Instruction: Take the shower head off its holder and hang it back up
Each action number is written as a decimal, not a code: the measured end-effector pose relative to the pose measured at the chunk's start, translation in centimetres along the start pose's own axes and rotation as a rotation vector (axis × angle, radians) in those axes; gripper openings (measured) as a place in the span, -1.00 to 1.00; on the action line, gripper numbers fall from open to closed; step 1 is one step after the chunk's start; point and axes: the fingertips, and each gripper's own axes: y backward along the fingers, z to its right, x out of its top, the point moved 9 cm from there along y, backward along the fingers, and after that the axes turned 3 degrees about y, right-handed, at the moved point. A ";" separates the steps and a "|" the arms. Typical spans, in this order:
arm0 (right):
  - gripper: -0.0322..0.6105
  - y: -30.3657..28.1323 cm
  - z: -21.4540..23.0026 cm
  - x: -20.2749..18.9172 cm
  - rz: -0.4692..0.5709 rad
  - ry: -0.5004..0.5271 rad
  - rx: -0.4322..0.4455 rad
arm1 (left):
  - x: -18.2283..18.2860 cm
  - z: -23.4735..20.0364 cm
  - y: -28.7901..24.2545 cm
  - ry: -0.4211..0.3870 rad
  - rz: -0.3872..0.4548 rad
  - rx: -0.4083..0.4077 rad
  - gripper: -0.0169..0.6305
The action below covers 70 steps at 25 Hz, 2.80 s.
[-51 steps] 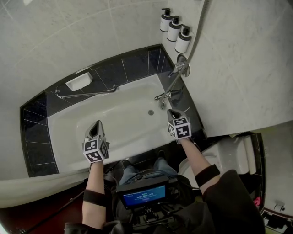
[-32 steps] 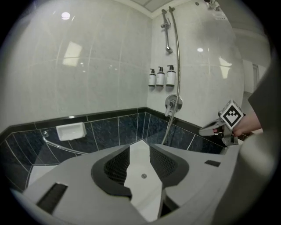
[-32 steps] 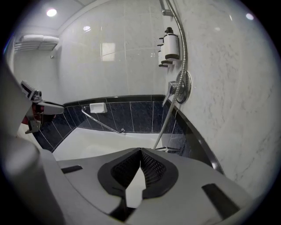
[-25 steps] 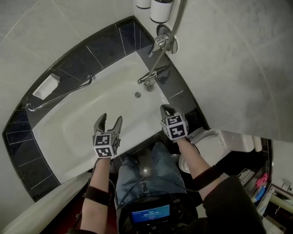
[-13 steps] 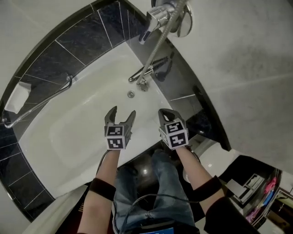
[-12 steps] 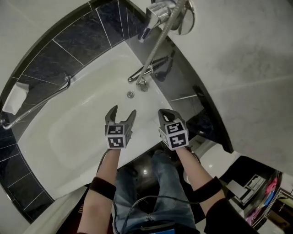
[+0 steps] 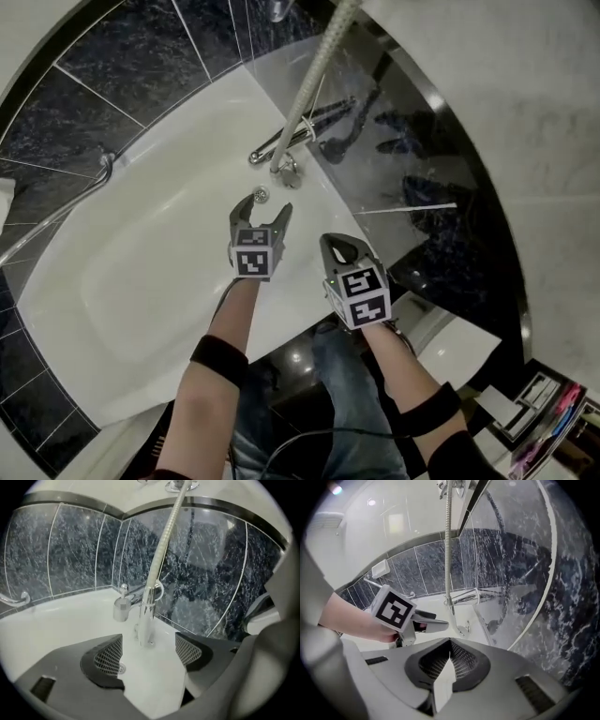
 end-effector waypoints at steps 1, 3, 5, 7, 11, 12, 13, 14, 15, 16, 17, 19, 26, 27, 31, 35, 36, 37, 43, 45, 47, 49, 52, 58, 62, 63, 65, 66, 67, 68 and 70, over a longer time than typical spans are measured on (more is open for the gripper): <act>-0.83 -0.4 0.1 -0.2 0.004 0.004 0.005 | -0.3 -0.2 -1.0 -0.004 0.001 0.002 0.15; -0.83 -1.1 0.2 -0.7 0.011 0.019 0.012 | -0.7 -0.6 -2.8 -0.008 0.008 0.007 0.14; -0.83 -1.9 0.3 -1.0 0.016 0.042 0.019 | -0.9 -1.0 -4.4 -0.005 0.018 0.008 0.14; -0.83 -2.4 0.5 -1.1 0.023 0.062 0.025 | -1.0 -1.0 -5.8 -0.010 0.023 0.005 0.14; -0.83 -3.3 0.8 -1.2 0.048 0.065 0.027 | -1.3 -1.3 -8.2 -0.018 0.039 0.004 0.14; -0.83 -3.5 0.9 -1.3 0.052 0.063 0.027 | -1.4 -1.3 -8.6 -0.017 0.043 0.004 0.14; -0.83 -3.7 0.9 -1.5 0.054 0.062 0.028 | -1.4 -1.3 -9.0 -0.018 0.047 0.003 0.13; -0.83 -3.9 1.0 -1.6 0.054 0.062 0.029 | -1.4 -1.3 -9.3 -0.022 0.051 0.004 0.12; -0.83 -4.0 1.0 -1.8 0.052 0.063 0.031 | -1.4 -1.3 -9.6 -0.026 0.054 0.007 0.10; -0.83 -4.0 1.1 -2.0 0.049 0.065 0.033 | -1.5 -1.3 -9.9 -0.027 0.057 0.009 0.09; -0.83 -4.0 1.1 -2.2 0.046 0.067 0.033 | -1.5 -1.3 -10.1 -0.024 0.059 0.010 0.07; -0.83 -4.0 1.3 -2.6 0.040 0.070 0.031 | -1.6 -1.4 -10.5 -0.016 0.065 0.013 0.06; -0.83 -4.2 2.0 -3.3 0.038 0.066 0.024 | -1.5 -1.6 -11.4 -0.040 0.081 0.052 -0.33; -0.83 -4.2 2.0 -3.3 0.038 0.065 0.025 | -1.5 -1.6 -11.4 -0.048 0.084 0.063 -0.51; -0.83 -4.2 1.8 -3.4 0.036 0.074 0.026 | -1.6 -1.8 -11.0 -0.055 0.085 0.082 -0.60; -0.83 -4.3 1.7 -3.3 0.032 0.072 0.024 | -1.7 -2.0 -10.2 -0.080 0.074 0.097 -0.60; -0.83 -4.3 1.7 -3.2 0.032 0.074 0.025 | -1.8 -2.2 -9.8 -0.080 0.072 0.102 -0.61; -0.83 -4.3 1.5 -3.0 0.031 0.076 0.027 | -1.9 -2.4 -9.4 -0.076 0.071 0.107 -0.61; -0.83 -4.0 0.1 -1.8 0.019 0.089 0.042 | -3.5 -3.4 -5.3 -0.066 0.036 0.120 -0.61; -0.83 -3.8 -0.7 -1.0 0.017 0.095 0.054 | -4.3 -4.1 -3.2 -0.059 0.015 0.141 -0.61; -0.83 -3.7 -1.8 0.2 0.018 0.106 0.075 | -4.8 -5.3 -0.4 -0.049 -0.006 0.174 -0.61; -0.83 -3.3 -3.4 1.6 0.017 0.121 0.097 | -5.3 -6.6 2.8 -0.036 -0.028 0.210 -0.62; -0.83 -2.3 -6.3 3.9 0.019 0.146 0.135 | -6.0 -8.6 8.3 0.002 -0.050 0.289 -0.62; -0.83 1.3 -13.2 9.2 0.040 0.209 0.220 | -4.9 -11.5 21.3 0.077 -0.056 0.459 -0.62; -0.83 4.4 -17.7 13.2 0.057 0.254 0.266 | -3.6 -12.5 30.4 0.077 -0.061 0.552 -0.62; -0.83 5.2 -18.8 14.2 0.062 0.266 0.278 | -3.3 -12.7 32.6 0.079 -0.061 0.577 -0.62; -0.83 6.9 -20.9 16.2 0.075 0.291 0.303 | -2.5 -12.8 37.0 0.083 -0.056 0.627 -0.62; -0.83 7.8 -21.9 17.3 0.082 0.305 0.317 | -1.9 -12.8 39.2 0.084 -0.051 0.653 -0.62; -0.83 8.8 -23.0 18.3 0.089 0.318 0.332 | -1.3 -12.7 41.5 0.084 -0.046 0.678 -0.62; -0.83 9.8 -24.0 19.2 0.094 0.331 0.346 | -0.6 -12.5 43.7 0.085 -0.043 0.700 -0.63; -0.83 11.9 -25.9 21.1 0.104 0.356 0.369 | 1.0 -12.1 48.0 0.084 -0.035 0.733 -0.64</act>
